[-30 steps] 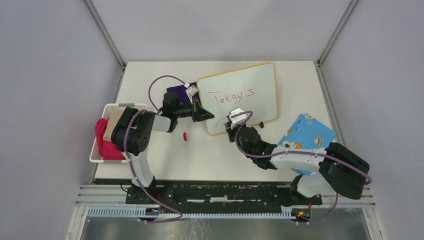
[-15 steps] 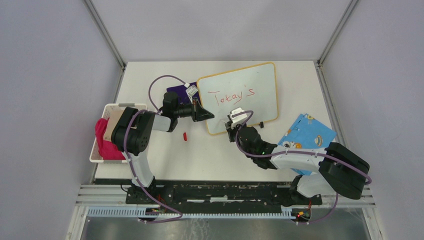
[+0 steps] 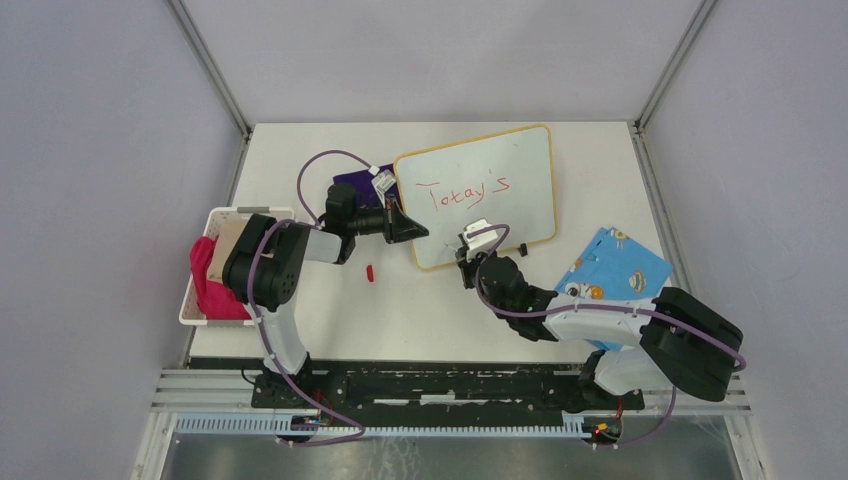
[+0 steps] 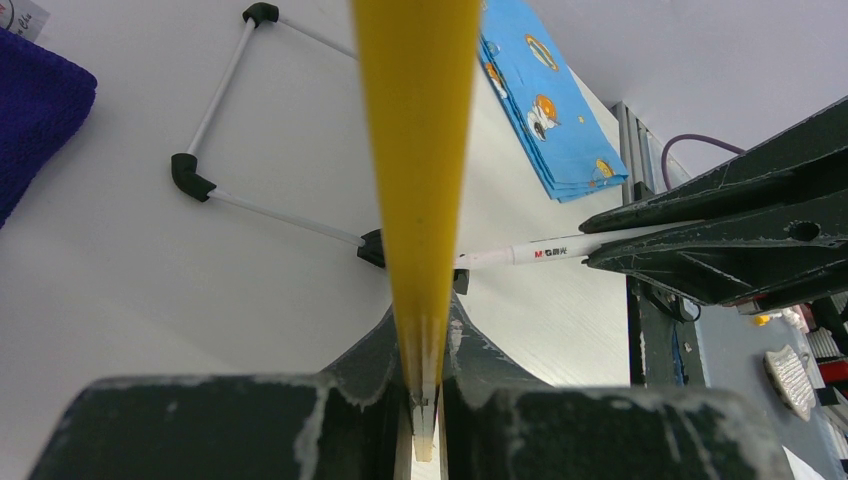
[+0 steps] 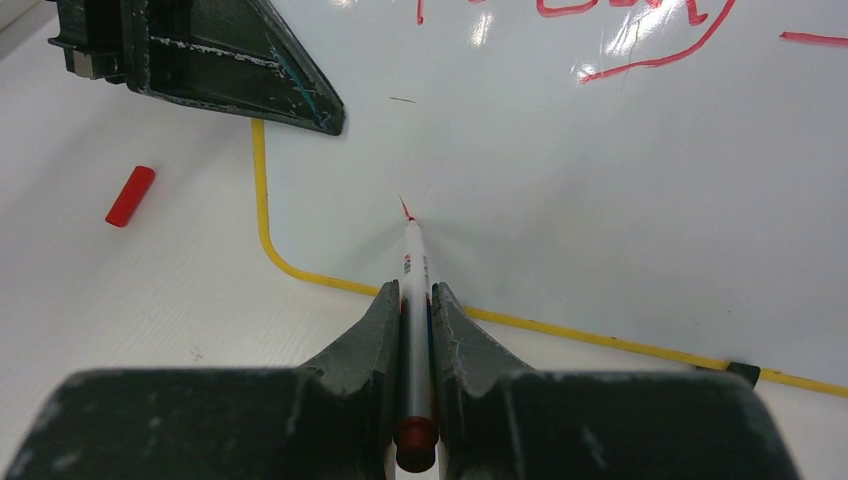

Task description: Write a sentence on the whiteboard

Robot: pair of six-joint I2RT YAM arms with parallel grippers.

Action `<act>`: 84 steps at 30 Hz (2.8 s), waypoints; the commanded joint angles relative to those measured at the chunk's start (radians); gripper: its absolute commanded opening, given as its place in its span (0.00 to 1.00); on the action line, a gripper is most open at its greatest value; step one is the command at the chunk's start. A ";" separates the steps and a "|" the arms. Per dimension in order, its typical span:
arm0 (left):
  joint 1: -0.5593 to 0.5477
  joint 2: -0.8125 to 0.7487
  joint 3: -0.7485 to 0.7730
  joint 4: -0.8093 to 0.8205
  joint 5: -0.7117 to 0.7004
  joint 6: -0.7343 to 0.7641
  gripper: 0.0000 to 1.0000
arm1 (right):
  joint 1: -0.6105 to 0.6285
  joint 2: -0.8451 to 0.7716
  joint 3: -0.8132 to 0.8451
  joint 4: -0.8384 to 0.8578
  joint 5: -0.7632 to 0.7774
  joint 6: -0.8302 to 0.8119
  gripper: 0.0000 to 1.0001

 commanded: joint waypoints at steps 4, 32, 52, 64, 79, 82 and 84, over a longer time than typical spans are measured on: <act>-0.015 0.017 0.001 -0.127 -0.102 0.087 0.02 | -0.009 -0.049 -0.013 0.030 0.008 0.012 0.00; -0.016 0.018 0.003 -0.134 -0.105 0.089 0.02 | -0.051 -0.051 0.009 0.045 -0.040 0.012 0.00; -0.016 0.016 0.003 -0.138 -0.104 0.091 0.02 | -0.051 -0.037 -0.047 0.006 -0.070 0.063 0.00; -0.019 0.016 0.005 -0.145 -0.106 0.099 0.02 | -0.035 0.001 -0.031 0.046 -0.179 0.107 0.00; -0.019 0.017 0.009 -0.155 -0.108 0.102 0.02 | -0.040 -0.093 -0.042 0.064 -0.151 0.107 0.00; -0.020 0.018 0.010 -0.157 -0.107 0.105 0.02 | -0.076 -0.151 -0.064 0.035 -0.130 0.108 0.00; -0.020 0.020 0.009 -0.158 -0.107 0.105 0.02 | -0.108 -0.174 -0.069 0.016 -0.124 0.107 0.00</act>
